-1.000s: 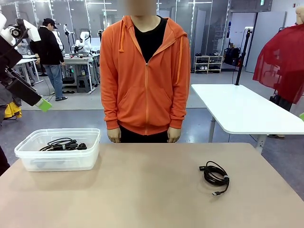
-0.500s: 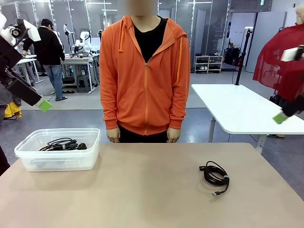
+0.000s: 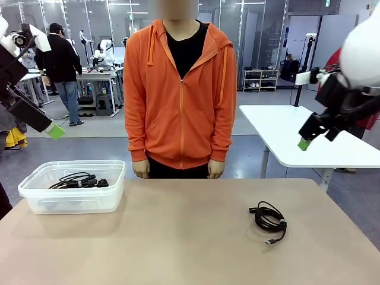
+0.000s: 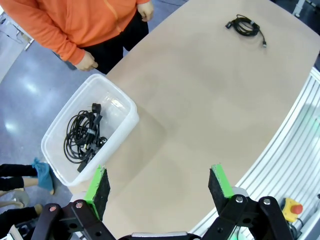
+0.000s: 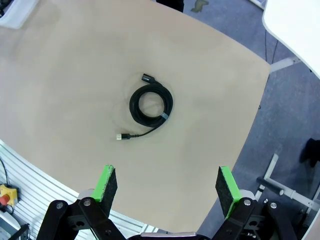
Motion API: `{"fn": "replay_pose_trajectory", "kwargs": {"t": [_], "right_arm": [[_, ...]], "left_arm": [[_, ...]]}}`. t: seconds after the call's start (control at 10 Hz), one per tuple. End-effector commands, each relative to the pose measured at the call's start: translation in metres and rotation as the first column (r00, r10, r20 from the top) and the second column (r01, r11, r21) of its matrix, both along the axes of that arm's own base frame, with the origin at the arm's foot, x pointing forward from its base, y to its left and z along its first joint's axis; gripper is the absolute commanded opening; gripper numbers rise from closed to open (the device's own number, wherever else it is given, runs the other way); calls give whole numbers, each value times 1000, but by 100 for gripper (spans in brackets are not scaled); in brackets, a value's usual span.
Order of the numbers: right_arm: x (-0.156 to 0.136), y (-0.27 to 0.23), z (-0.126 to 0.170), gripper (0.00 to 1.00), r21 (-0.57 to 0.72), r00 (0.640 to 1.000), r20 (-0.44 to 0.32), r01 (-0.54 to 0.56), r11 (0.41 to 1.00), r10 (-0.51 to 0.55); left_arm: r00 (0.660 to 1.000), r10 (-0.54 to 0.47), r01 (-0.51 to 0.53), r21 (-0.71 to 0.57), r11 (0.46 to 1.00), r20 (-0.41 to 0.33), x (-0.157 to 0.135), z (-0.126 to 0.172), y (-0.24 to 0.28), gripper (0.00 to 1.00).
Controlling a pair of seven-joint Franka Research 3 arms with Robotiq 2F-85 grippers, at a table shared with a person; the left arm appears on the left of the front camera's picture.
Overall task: Organize and store the cables.
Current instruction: Place the USB Extension Cable into the Organizing box.
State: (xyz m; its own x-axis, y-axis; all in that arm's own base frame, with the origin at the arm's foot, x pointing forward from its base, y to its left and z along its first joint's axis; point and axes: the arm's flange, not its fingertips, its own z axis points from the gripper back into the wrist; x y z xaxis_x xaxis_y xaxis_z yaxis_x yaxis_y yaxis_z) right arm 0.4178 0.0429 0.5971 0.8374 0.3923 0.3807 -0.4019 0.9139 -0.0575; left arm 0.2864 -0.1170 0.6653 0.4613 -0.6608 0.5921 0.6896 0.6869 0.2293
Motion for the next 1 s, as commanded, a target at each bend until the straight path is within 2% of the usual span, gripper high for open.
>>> {"fn": "replay_pose_trajectory", "kwargs": {"t": [0.0, 0.2, 0.4, 0.9], "right_arm": [[29, 13, 1, 100, -35, 995, -73, 62, 997, -64], [55, 22, -13, 100, -35, 989, -94, 111, 993, -114], [68, 22, -30, 100, -36, 976, -134, 166, 985, -169], [70, 11, -44, 100, -49, 971, -150, 178, 983, -183]], "left_arm": [[1000, 12, -12, 12, 1000, -6, 0, 4, -1, 100], [1000, 12, -12, 12, 1000, -6, 0, 4, -1, 100], [1000, 12, -12, 12, 1000, -6, 0, 4, -1, 100], [1000, 12, -12, 12, 1000, -6, 0, 4, -1, 100]]}}
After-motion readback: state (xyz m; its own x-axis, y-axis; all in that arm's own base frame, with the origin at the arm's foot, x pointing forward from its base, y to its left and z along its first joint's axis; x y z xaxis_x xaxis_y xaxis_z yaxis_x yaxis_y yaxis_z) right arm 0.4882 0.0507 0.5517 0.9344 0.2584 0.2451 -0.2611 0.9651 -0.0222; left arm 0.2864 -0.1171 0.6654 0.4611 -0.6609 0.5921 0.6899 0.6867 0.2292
